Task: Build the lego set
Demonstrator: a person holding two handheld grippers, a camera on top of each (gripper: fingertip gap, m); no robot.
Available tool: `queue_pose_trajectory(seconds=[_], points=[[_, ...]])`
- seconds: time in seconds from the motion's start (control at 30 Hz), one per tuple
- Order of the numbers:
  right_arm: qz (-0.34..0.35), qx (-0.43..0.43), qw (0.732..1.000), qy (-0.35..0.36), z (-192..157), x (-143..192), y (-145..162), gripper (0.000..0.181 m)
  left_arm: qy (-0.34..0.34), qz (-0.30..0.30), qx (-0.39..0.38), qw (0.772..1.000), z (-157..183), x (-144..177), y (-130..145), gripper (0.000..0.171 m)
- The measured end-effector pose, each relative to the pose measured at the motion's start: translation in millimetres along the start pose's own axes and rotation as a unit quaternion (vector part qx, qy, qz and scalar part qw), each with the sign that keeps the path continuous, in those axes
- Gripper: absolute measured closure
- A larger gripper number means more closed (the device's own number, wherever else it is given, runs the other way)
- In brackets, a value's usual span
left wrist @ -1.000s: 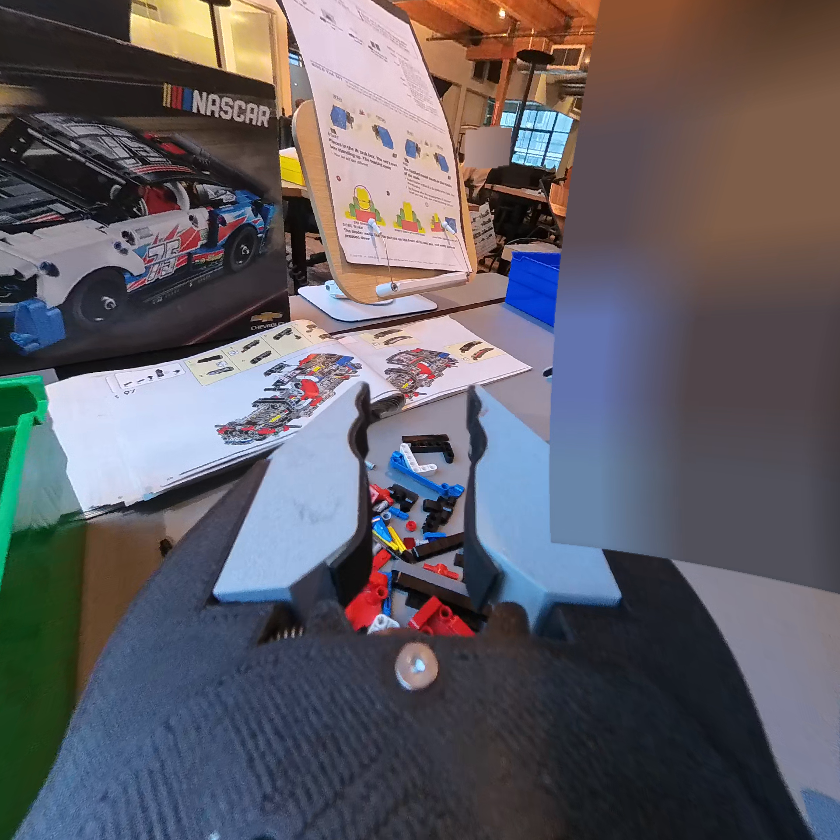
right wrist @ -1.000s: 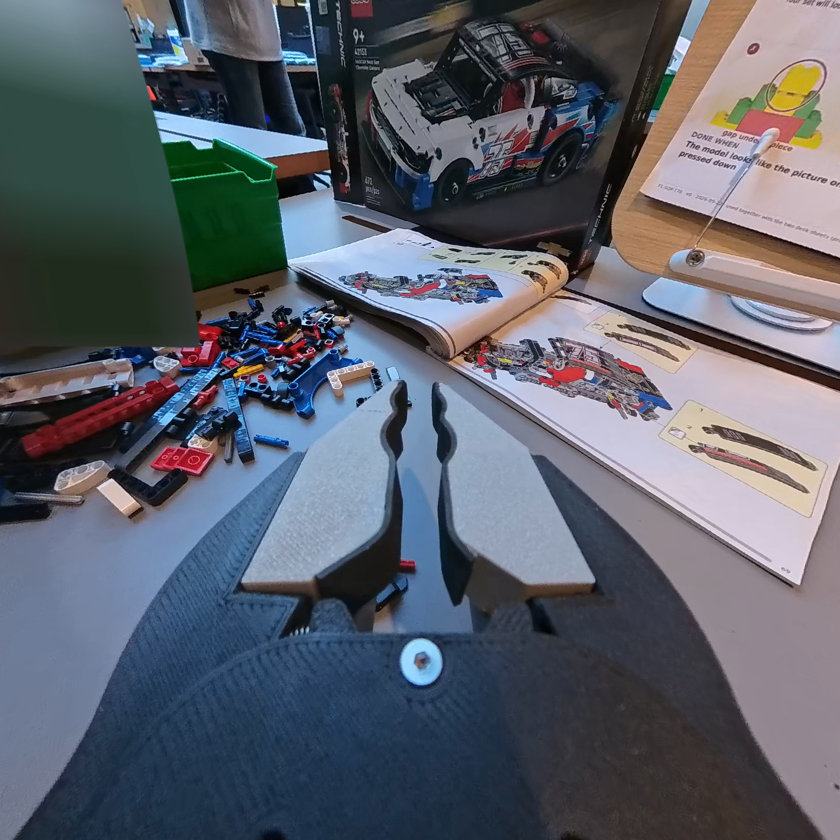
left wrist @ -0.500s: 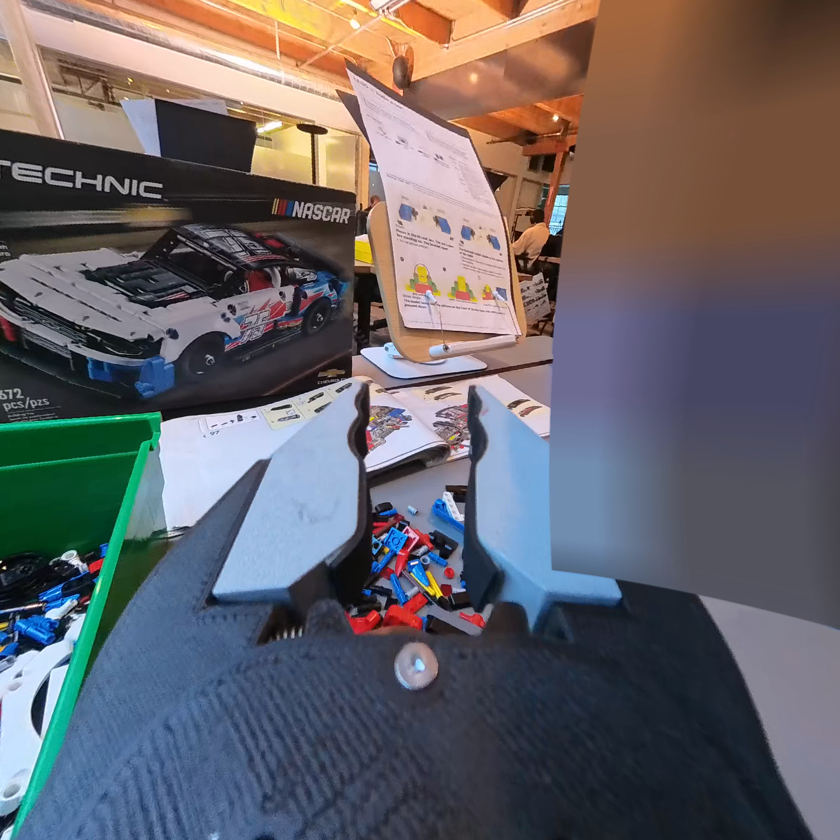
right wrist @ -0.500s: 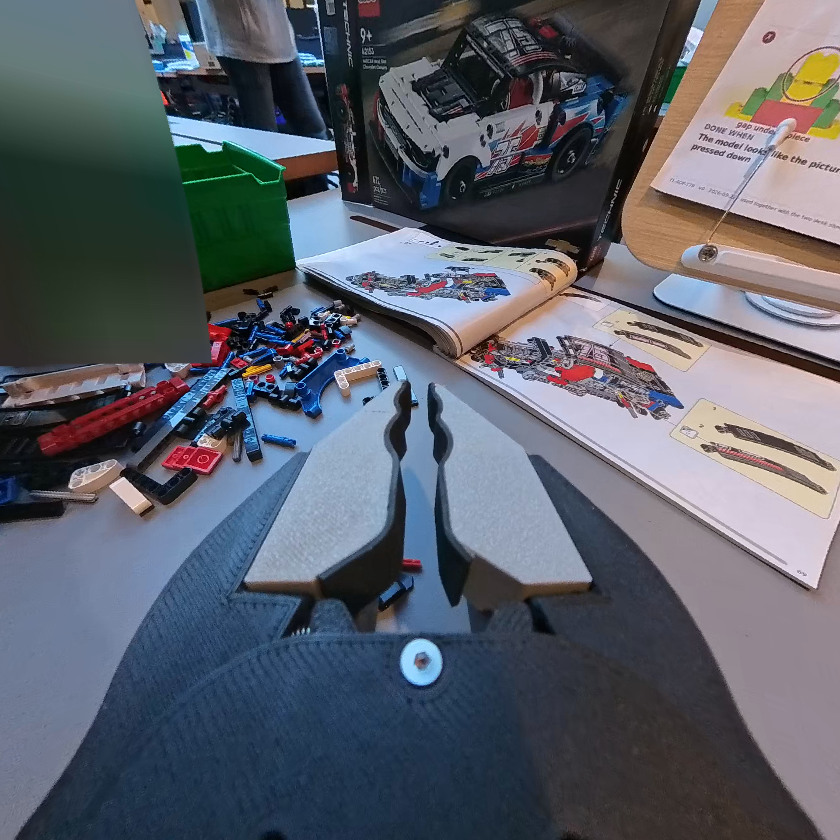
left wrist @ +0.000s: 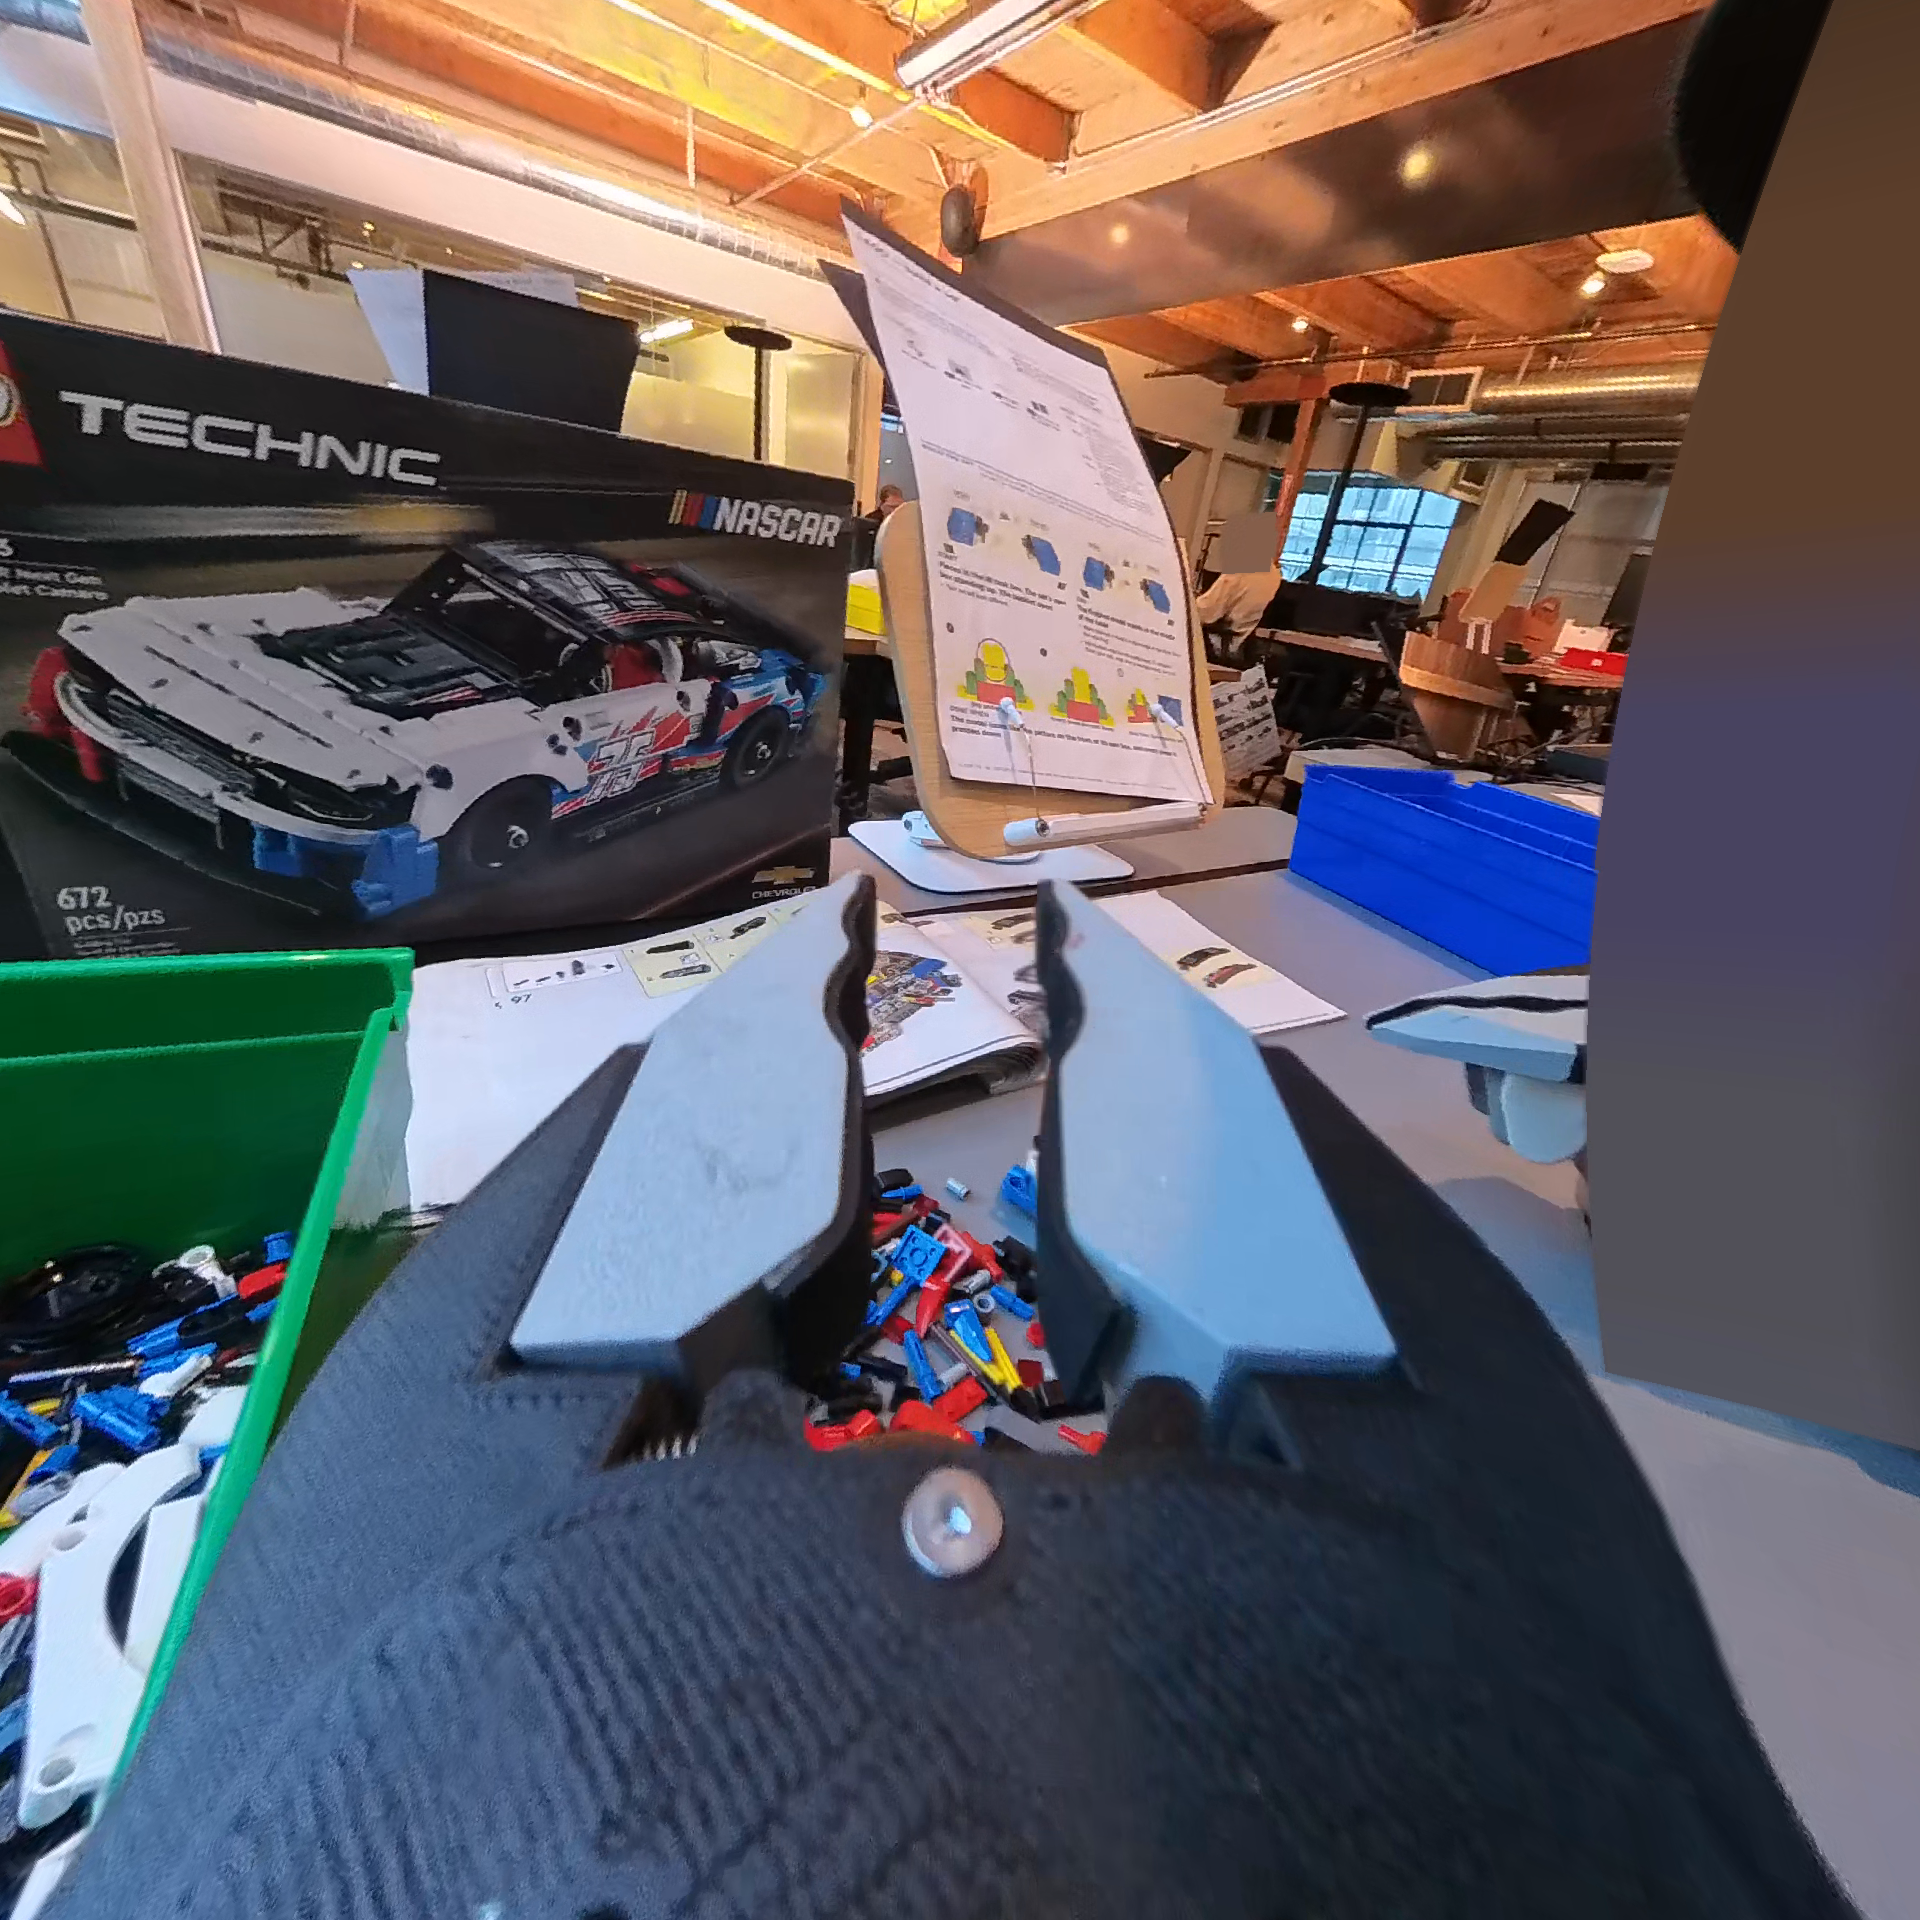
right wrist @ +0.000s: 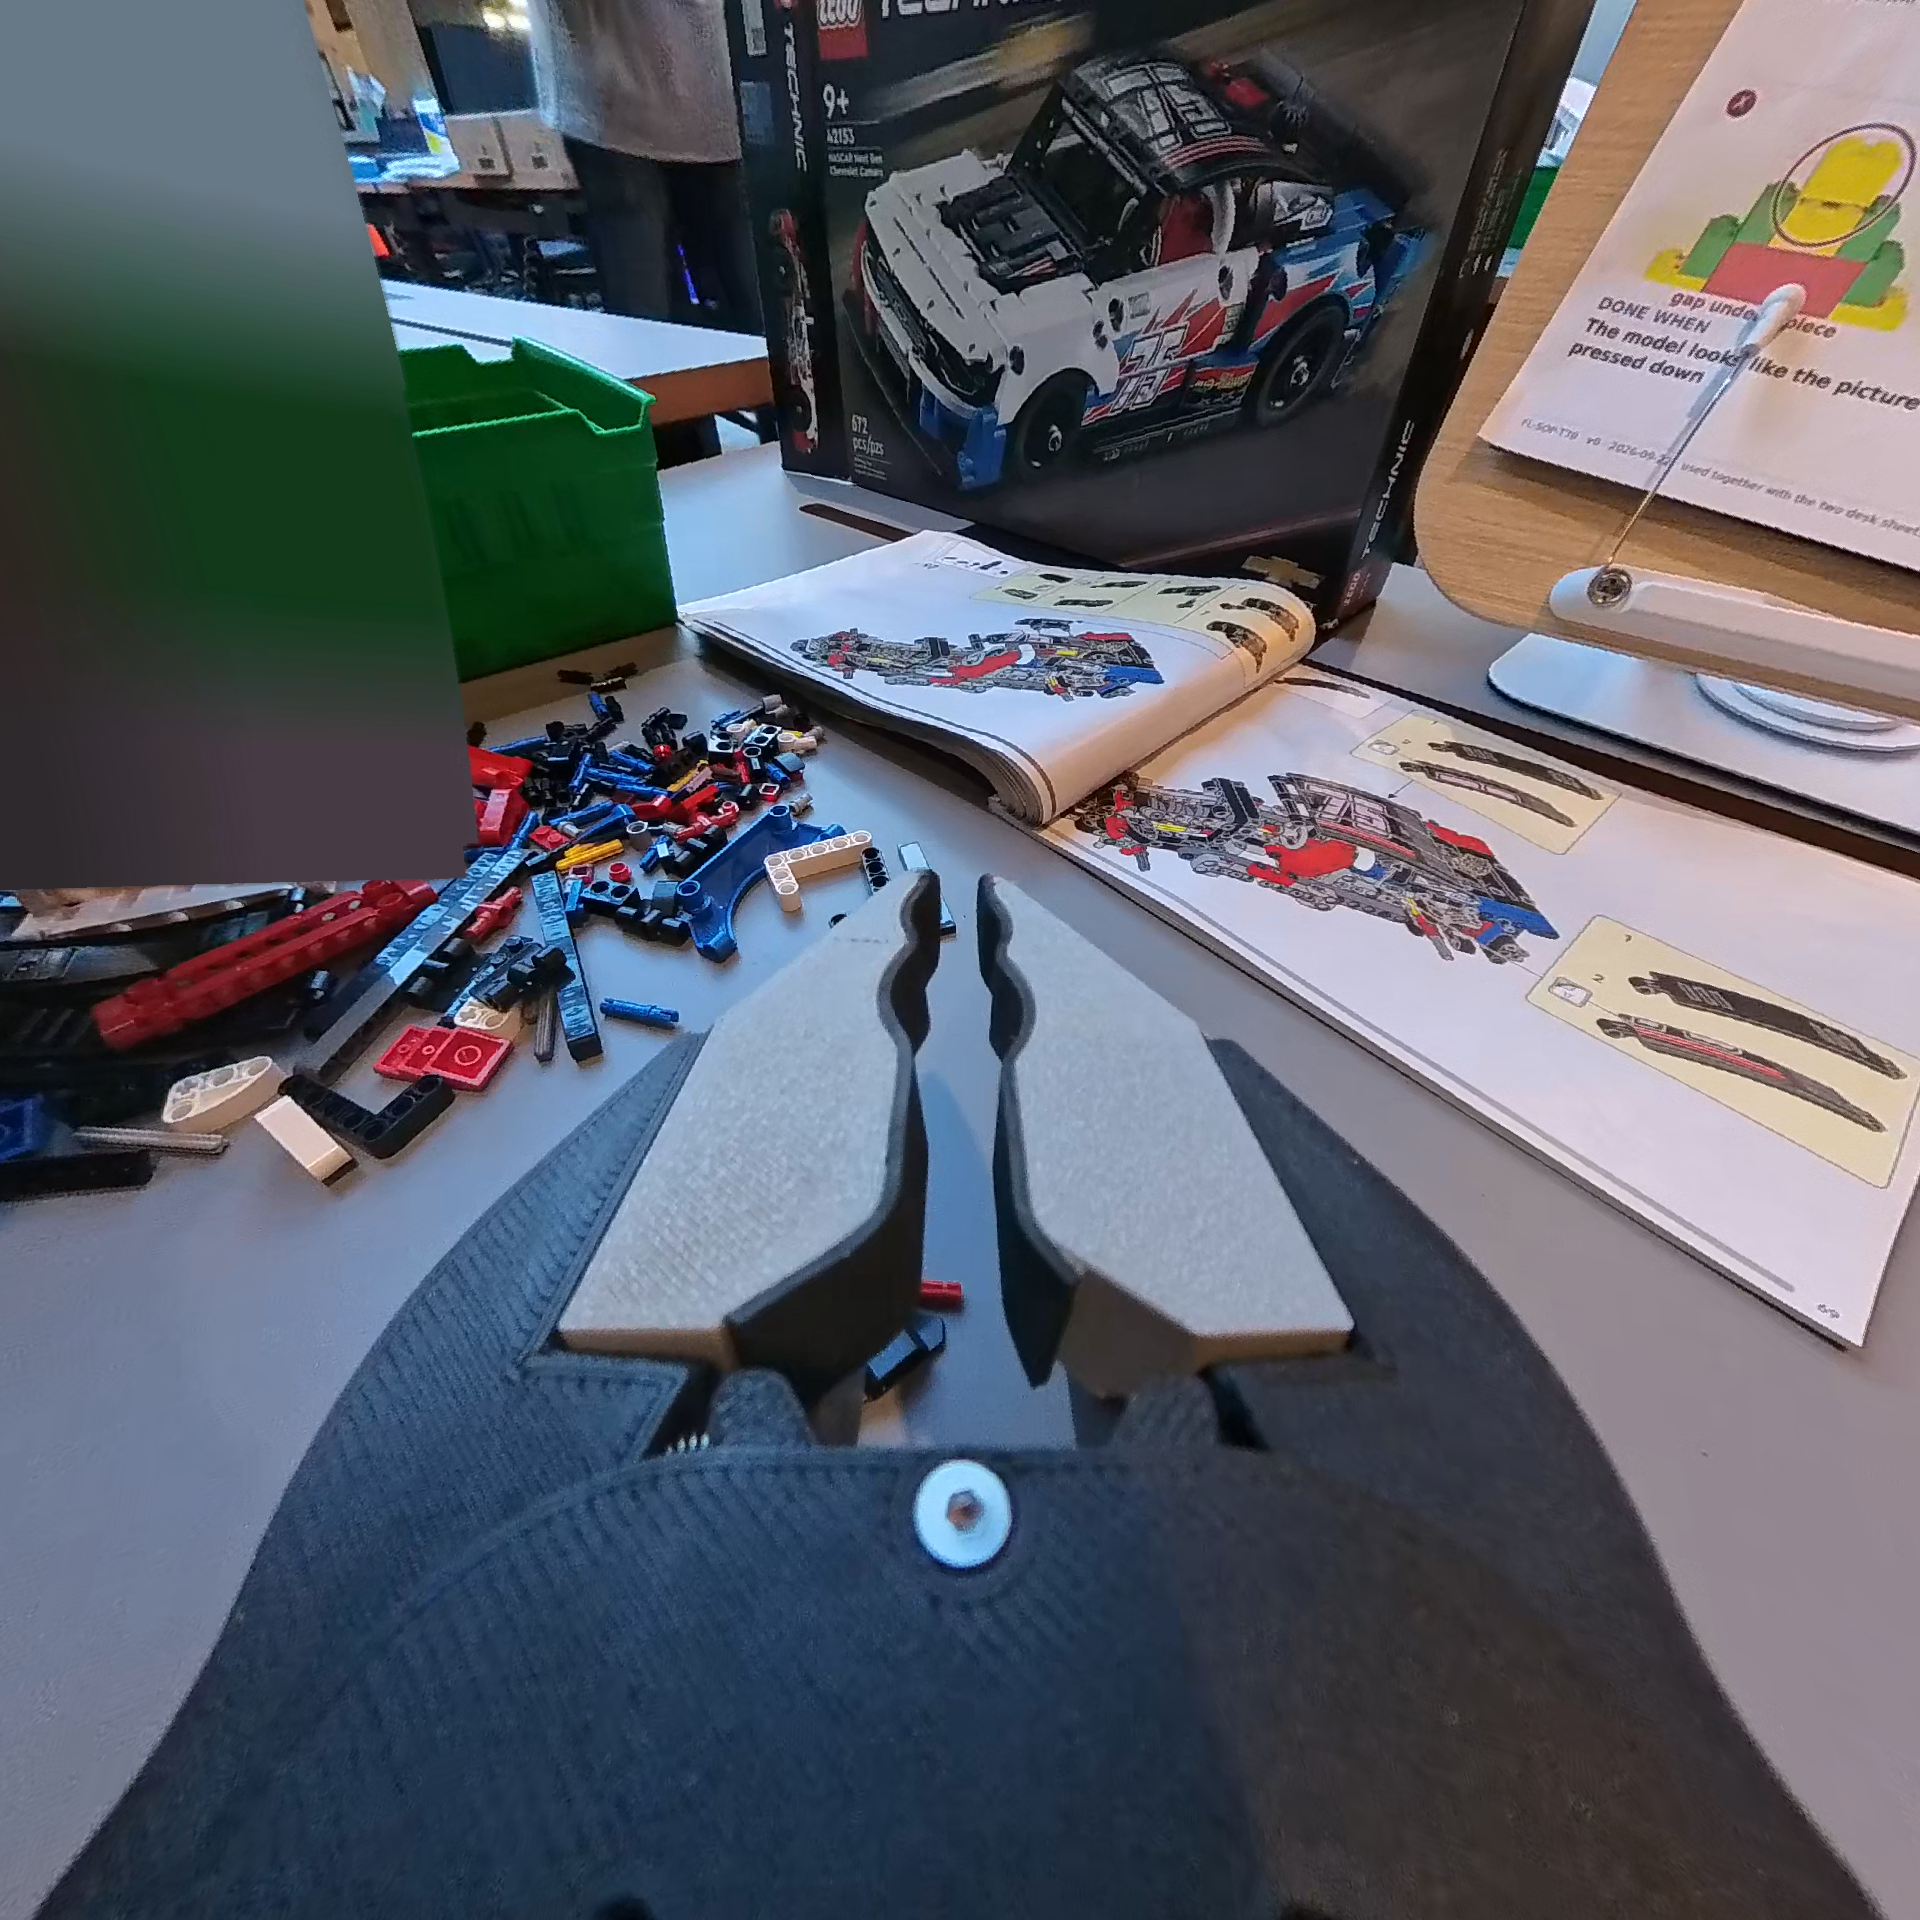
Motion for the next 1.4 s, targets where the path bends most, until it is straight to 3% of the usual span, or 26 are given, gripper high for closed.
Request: queue_pose_trajectory(seconds=[0.43,0.63,0.8,1.0,1.1,1.17,1.4], points=[[-0.001,-0.002,1.0,-0.003,-0.2,-0.8,0.8,0.178,-0.018,-0.01,0.002,1.0,-6.2,-1.5,2.4,0.147],[-0.002,-0.004,1.0,-0.004,0.2,-0.3,0.3,0.178,0.051,-0.106,-0.004,0.993,-2.3,-12.9,14.4,0.146],[0.009,-0.01,1.0,-0.012,-2.4,5.6,-4.0,0.176,0.113,-0.282,-0.012,0.953,-0.9,-33.6,16.2,0.145],[0.036,-0.005,0.999,-0.016,-5.1,17.6,-12.5,0.177,0.066,-0.52,-0.125,0.842,-22.3,-69.2,56.1,0.155],[0.035,-0.015,0.999,-0.02,-4.7,19.4,-11.2,0.177,0.045,-0.572,-0.143,0.807,-36.0,-87.7,74.9,0.167],[0.042,-0.018,0.999,-0.024,-6.0,21.8,-12.4,0.177,0.045,-0.599,-0.114,0.791,-37.5,-94.3,81.5,0.168],[0.049,-0.012,0.998,-0.037,-13.7,25.5,-14.1,0.178,0.035,-0.625,-0.012,0.78,-40.1,-105.8,91.5,0.169]])
Point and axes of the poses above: each gripper's, where its closed fingertips meet, x back along the fingers, y out of its underside, z = x × y across the jaws, the point moved 7 cm from there along x, back along the fingers, and after that the axes turned 1 degree about -z, right-handed, at the moved point
